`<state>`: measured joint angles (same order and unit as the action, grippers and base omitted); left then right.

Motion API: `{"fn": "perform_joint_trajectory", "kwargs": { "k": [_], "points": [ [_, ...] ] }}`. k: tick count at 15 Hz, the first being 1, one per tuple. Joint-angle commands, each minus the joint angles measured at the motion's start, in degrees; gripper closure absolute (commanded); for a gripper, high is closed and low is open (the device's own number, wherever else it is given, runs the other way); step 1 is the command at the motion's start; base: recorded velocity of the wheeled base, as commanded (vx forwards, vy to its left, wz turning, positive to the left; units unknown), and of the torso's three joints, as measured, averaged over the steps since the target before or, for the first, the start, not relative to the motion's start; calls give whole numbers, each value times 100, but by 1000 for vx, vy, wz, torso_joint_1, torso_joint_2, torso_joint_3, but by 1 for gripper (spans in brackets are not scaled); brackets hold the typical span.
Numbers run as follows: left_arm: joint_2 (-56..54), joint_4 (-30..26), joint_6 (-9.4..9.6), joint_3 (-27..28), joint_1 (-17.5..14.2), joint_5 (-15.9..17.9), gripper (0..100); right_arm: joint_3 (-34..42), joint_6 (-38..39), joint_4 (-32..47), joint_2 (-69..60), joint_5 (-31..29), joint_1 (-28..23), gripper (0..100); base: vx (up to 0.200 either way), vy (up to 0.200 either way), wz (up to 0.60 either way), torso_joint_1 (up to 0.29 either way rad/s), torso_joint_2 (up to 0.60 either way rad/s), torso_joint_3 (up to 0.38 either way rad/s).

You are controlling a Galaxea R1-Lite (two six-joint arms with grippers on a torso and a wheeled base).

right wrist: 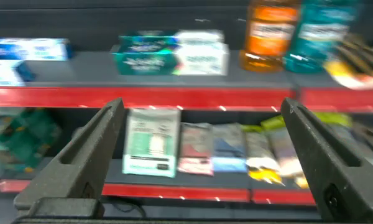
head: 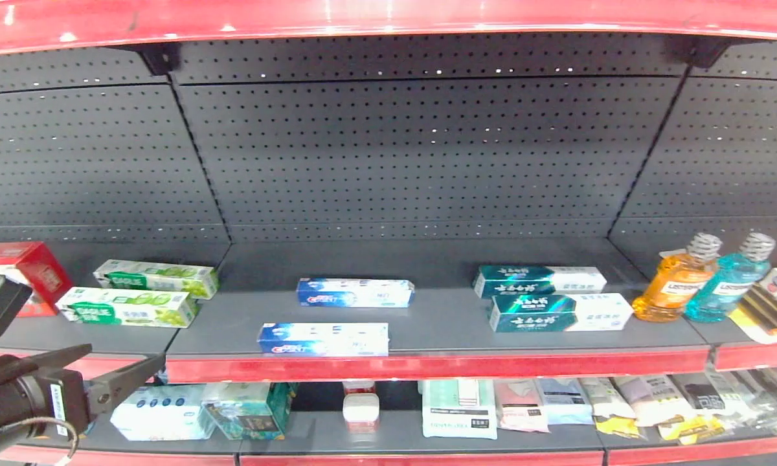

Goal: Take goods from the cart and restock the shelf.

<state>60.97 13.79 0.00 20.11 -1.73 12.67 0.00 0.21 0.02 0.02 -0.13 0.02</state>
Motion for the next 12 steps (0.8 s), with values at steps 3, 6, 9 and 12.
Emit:
{"fn": "perform_joint_trajectory", "kwargs": {
  "k": [3, 6, 9, 12],
  "points": [
    [-6, 1, -9, -25, -3, -1, 0, 0, 6, -2, -2, 5, 6, 0, 0, 0, 0, 0, 0, 0],
    [29, -16, -9, -25, -3, -1, 0, 0, -3, -2, -2, 5, -2, 0, 0, 0, 0, 0, 0, 0],
    [645, 1, 70, 10, -3, -63, 0, 0, -3, -2, -2, 5, 6, 0, 0, 0, 0, 0, 0, 0],
    [1471, 54, 246, 230, -3, -774, 0, 0, -3, -2, -2, 5, -2, 0, 0, 0, 0, 0, 0, 0]
  ]
}}
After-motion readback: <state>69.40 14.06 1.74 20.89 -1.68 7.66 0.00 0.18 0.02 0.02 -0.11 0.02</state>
